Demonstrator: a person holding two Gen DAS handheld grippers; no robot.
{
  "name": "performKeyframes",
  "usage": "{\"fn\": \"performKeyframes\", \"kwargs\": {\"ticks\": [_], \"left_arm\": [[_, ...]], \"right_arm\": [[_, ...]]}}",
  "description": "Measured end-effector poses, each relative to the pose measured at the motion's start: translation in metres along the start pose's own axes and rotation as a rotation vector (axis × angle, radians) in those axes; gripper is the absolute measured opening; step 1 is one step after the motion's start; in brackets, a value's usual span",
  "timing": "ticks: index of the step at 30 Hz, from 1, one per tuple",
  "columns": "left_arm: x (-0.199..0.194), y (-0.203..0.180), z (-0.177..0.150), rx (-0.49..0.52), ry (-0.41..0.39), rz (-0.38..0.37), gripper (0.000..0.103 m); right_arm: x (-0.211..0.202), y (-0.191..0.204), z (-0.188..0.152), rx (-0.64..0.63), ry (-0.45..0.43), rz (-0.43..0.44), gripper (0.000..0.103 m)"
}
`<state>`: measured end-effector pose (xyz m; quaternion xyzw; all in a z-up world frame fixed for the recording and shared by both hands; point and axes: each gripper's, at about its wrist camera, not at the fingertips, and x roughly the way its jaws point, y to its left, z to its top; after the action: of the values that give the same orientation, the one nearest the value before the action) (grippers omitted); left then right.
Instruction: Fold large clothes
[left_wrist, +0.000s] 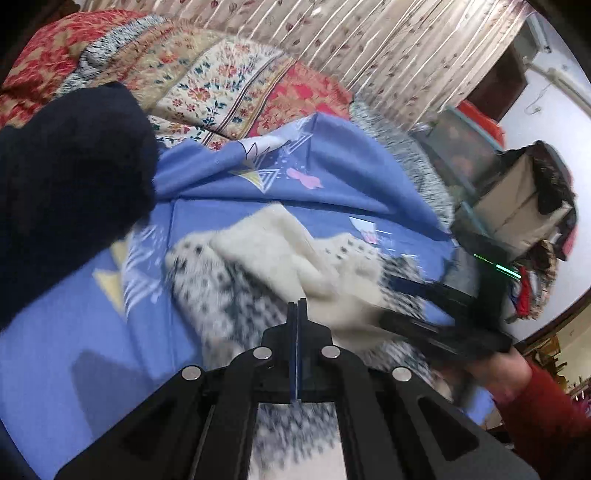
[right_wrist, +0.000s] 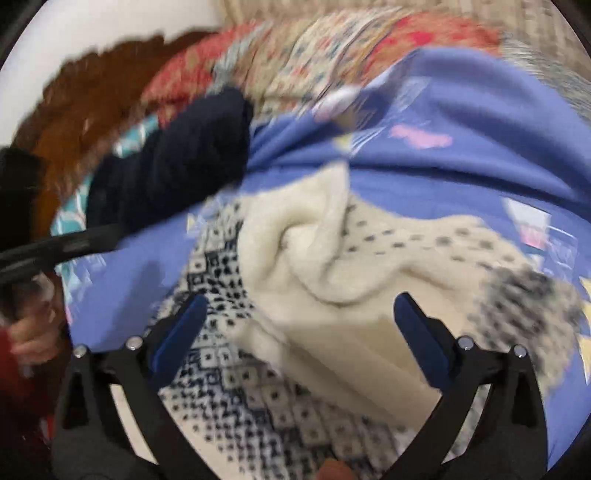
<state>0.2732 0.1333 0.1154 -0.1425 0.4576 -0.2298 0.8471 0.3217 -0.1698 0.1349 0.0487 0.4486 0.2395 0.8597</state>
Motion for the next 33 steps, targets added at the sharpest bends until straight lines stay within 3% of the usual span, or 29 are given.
{"fn": "performKeyframes", "kwargs": {"ticks": [4,6,9,11,13,16,18,20,21,22,24,26,27,30,33], "left_arm": [[0.073,0.030,0.028,-0.221,0.174,-0.085,0.022],[0.106,0.041,0.029,-0.342,0.246,-0.177,0.022],[0.128,0.041,0.030,-0.393,0.245,-0.231,0.022],[0.129,0.040,0.030,-0.421,0.178,-0.243,0.022],[0.113,0.034,0.029,-0.420,0.081,-0.253,0.021],[0.079,0.019,0.022,-0.339,-0.026,-0.235,0.021],[0.045,0.006,0.006,-0.279,-0.113,-0.198,0.021],[0.019,0.000,-0.011,-0.242,-0.186,-0.131,0.021],[0.009,-0.003,-0.021,-0.223,-0.209,-0.100,0.021],[0.002,-0.005,-0.029,-0.207,-0.217,-0.073,0.021],[-0.003,-0.007,-0.043,-0.178,-0.182,-0.023,0.021],[-0.004,-0.002,-0.050,-0.187,-0.143,-0.014,0.021],[-0.006,0.004,-0.054,-0.204,-0.128,-0.009,0.021],[-0.016,0.023,-0.062,-0.246,-0.129,-0.007,0.021],[-0.032,0.037,-0.071,-0.280,-0.150,-0.018,0.021]], "right_arm": [[-0.048,-0.036,-0.026,0.050,-0.066,-0.147,0.085],[-0.063,-0.071,-0.037,0.133,-0.084,-0.221,0.085],[-0.058,-0.126,-0.049,0.289,-0.073,-0.271,0.082],[-0.038,-0.162,-0.049,0.407,-0.025,-0.253,0.060],[-0.020,-0.180,-0.053,0.493,0.000,-0.193,0.008],[-0.021,-0.192,-0.060,0.507,-0.073,-0.335,0.007],[-0.019,-0.204,-0.073,0.580,-0.066,-0.423,0.009],[-0.022,-0.210,-0.087,0.626,-0.083,-0.434,0.043],[-0.027,-0.212,-0.093,0.653,-0.092,-0.437,0.073],[-0.034,-0.212,-0.097,0.674,-0.109,-0.420,0.079],[-0.064,-0.195,-0.099,0.657,-0.197,-0.454,0.079],[-0.077,-0.156,-0.083,0.487,-0.269,-0.456,0.078],[-0.077,-0.122,-0.068,0.339,-0.273,-0.413,0.073],[-0.044,-0.031,-0.033,0.020,-0.185,-0.205,0.064],[0.013,0.045,-0.004,-0.189,-0.098,-0.112,0.061]]}}
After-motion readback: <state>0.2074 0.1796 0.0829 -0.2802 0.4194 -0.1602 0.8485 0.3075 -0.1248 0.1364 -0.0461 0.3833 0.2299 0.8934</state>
